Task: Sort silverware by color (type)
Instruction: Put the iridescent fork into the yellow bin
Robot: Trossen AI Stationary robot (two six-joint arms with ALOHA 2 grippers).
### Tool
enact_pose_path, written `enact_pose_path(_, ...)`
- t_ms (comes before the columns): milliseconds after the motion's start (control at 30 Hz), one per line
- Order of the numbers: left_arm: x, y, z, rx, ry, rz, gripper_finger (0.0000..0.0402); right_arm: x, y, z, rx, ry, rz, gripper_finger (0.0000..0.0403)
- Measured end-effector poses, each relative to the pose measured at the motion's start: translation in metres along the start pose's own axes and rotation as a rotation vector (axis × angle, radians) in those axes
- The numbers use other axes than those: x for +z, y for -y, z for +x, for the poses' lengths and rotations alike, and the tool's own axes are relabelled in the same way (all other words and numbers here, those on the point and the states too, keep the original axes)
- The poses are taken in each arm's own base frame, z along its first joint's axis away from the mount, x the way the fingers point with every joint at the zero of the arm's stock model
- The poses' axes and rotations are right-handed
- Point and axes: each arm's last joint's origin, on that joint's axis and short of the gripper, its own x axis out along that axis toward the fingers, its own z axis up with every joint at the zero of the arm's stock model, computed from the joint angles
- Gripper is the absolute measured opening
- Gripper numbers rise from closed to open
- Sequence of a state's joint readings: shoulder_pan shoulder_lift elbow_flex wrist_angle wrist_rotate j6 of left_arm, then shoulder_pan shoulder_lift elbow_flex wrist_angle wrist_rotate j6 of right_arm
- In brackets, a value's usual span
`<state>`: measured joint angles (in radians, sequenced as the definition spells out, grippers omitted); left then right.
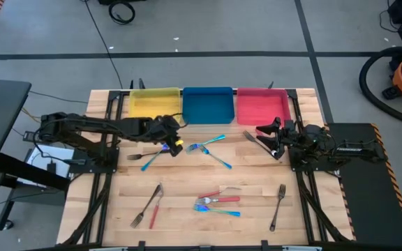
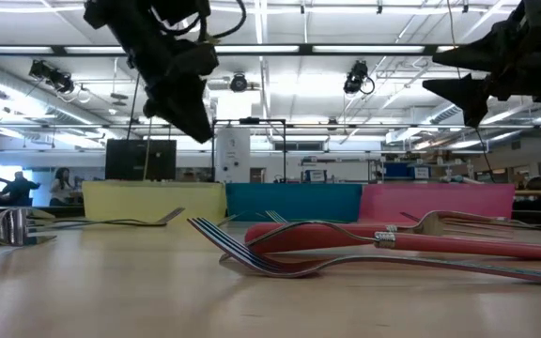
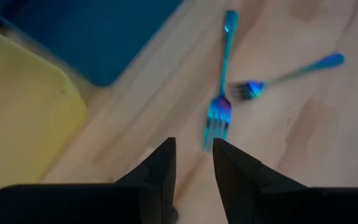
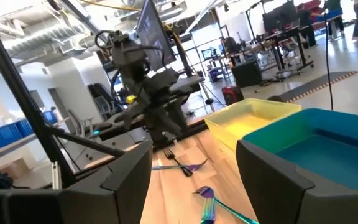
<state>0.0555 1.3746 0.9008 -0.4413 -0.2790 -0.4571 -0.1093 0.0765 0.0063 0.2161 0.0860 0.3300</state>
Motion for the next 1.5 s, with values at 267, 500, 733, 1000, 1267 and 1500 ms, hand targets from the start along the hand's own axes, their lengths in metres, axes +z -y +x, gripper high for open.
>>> enact_pose_path(267,-0.024,0.005,0.012,0.124,-0.061,-0.013,0.0107,-0.001,0.0,0.0,-0.002,-0.007,-0.019,0.0242)
enact_pose_path(500,-0.03,-0.001,0.031,0.183,-0.124,-0.042,0.0107,-0.002,0.0,0.001,-0.006,-0.018,-0.018,0.0242)
enact_pose_path(733,-0.029,-0.007,0.045,0.212,-0.148,-0.006,0.0107,-0.001,0.0,0.001,-0.002,-0.014,-0.016,0.0242)
enact_pose_path(1000,-0.025,-0.011,0.05,0.088,-0.2,-0.068,0.0132,-0.003,0.0,0.002,-0.006,-0.028,-0.018,0.0242)
enact_pose_path(1267,-0.023,-0.019,0.052,0.107,-0.202,-0.124,0.0182,-0.003,0.0,0.002,0.011,-0.038,-0.018,0.0242)
enact_pose_path(1500,-0.026,-0.035,0.056,0.175,-0.275,-0.15,0.0188,-0.003,0.0,0.002,0.019,-0.039,-0.017,0.0242)
